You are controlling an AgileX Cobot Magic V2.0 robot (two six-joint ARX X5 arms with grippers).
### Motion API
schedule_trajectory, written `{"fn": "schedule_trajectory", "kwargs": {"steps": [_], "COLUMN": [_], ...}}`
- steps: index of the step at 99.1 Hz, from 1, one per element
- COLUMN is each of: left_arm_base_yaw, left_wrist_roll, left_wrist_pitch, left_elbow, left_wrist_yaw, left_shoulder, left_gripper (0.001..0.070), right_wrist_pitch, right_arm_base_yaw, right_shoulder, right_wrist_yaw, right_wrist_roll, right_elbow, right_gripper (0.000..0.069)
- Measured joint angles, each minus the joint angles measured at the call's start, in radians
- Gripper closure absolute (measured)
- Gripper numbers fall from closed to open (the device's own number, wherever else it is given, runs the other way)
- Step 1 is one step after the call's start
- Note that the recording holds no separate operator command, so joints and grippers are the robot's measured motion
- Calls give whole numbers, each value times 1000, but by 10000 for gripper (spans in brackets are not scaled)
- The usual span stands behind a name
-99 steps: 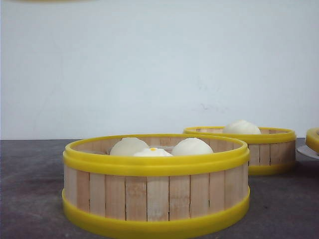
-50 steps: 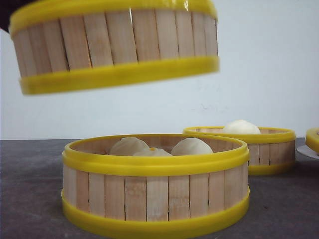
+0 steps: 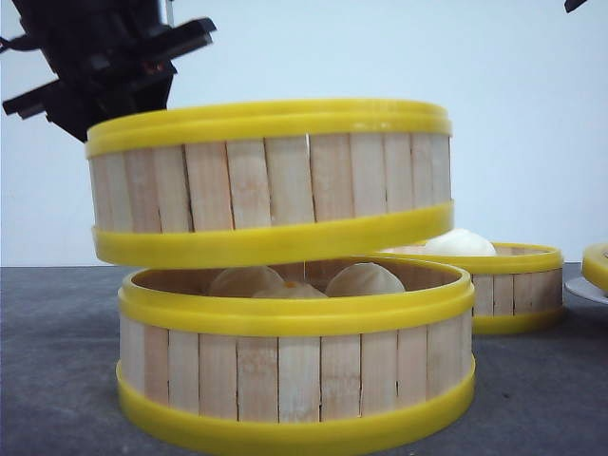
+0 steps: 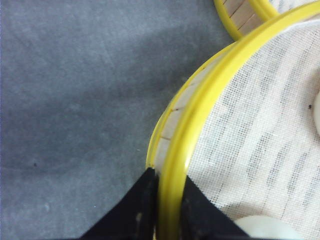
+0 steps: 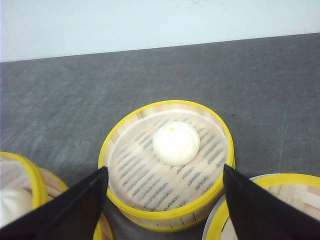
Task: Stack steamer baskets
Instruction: 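Carry the basket with the left gripper and lower onto the front basket, then open the left gripper and raise it away from the stack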
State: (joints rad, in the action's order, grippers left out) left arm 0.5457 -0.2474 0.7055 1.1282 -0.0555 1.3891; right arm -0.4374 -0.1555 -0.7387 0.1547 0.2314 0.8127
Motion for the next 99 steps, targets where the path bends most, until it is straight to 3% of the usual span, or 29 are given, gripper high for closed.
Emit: {"fn": "schedule_trajectory", "kwargs": {"steps": [99], "left_arm_base_yaw": [28], "left_wrist_roll": [3], "left_wrist_pitch": [-35], "left_elbow": [0], "left_wrist_yaw": [5], "left_shoulder": [94], "left_gripper": [685], "right_wrist_pitch": [2], "right_arm_base_yaw": [0], "right_shoulder": [-32], "right_wrist_yaw": [0], "right_wrist_roll": [0], "right_elbow": [0], "right_gripper": [239]}}
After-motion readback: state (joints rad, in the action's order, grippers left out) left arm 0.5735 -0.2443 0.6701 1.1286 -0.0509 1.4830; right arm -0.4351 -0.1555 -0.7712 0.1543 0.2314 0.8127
